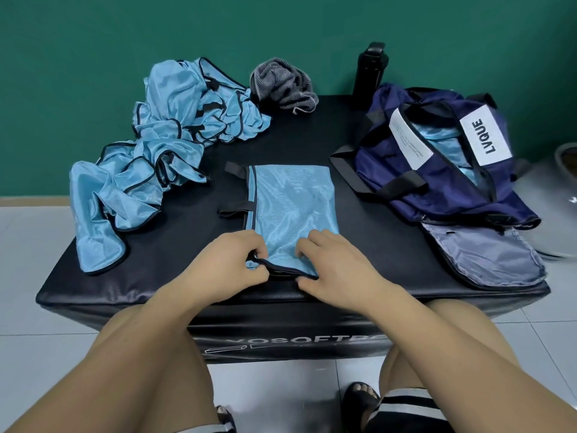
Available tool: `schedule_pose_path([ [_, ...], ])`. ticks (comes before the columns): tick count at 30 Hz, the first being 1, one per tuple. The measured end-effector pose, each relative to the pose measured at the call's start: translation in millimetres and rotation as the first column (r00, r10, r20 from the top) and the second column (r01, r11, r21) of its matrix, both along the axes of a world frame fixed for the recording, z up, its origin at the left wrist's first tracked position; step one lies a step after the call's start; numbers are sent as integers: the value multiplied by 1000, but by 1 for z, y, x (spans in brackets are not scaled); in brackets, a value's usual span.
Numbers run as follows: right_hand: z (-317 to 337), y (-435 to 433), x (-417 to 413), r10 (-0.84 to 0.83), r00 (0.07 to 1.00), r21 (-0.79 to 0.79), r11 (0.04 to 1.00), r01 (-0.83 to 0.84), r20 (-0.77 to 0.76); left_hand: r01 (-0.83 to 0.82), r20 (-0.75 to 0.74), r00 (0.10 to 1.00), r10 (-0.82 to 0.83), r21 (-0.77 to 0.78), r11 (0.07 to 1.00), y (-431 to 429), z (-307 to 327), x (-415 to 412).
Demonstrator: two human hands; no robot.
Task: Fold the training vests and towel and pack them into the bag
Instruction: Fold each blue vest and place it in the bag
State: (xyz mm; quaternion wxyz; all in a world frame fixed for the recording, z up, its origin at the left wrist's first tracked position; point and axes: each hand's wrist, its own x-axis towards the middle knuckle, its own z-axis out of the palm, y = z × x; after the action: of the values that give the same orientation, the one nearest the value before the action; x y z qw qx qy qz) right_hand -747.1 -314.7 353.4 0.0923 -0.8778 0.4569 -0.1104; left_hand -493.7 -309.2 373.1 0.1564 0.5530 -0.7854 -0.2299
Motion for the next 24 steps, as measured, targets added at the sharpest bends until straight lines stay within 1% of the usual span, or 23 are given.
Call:
schedule_pose_path([
  [2,4,-2,-2,-31,999,7,999,31,-16,-15,-48,999,16,11,1000,0,1,1],
  [3,6,-2,-2,-57,998,19,998,57,-1,-7,-53,999,7,-7,1000,1,1,0],
  [5,9,-3,-3,-107,993,35,994,106,47,37,9,999,-36,-100,994,4,2,-7],
  [7,12,-4,-4,-133,986,37,991,130,102,96,126,989,-72,-194,976,10,1,-20],
  [10,15,-5,-6,-151,974,50,988,145,170,121,252,967,-43,-303,945,10,-5,-40],
  [13,17,-4,-6,-147,969,51,989,139,197,81,292,956,37,-384,920,1,-10,-42],
  [15,18,-3,-9,-158,964,52,987,150,216,32,283,956,82,-376,926,-4,-10,-35],
  [17,21,-5,-14,-182,954,51,983,175,238,-27,229,967,114,-351,936,-6,-9,-25],
  [18,23,-7,-18,-195,947,50,981,189,253,-71,169,977,133,-332,941,-5,-7,-20],
  [20,28,-9,-25,-235,921,70,972,224,310,-184,-17,983,185,-244,952,-1,0,-11],
  [22,31,-11,-31,-306,866,148,952,268,396,-256,-163,959,233,-135,957,1,6,-6],
  [24,32,-12,-35,-363,808,234,930,284,464,-281,-218,939,266,-44,959,0,10,-3],
])
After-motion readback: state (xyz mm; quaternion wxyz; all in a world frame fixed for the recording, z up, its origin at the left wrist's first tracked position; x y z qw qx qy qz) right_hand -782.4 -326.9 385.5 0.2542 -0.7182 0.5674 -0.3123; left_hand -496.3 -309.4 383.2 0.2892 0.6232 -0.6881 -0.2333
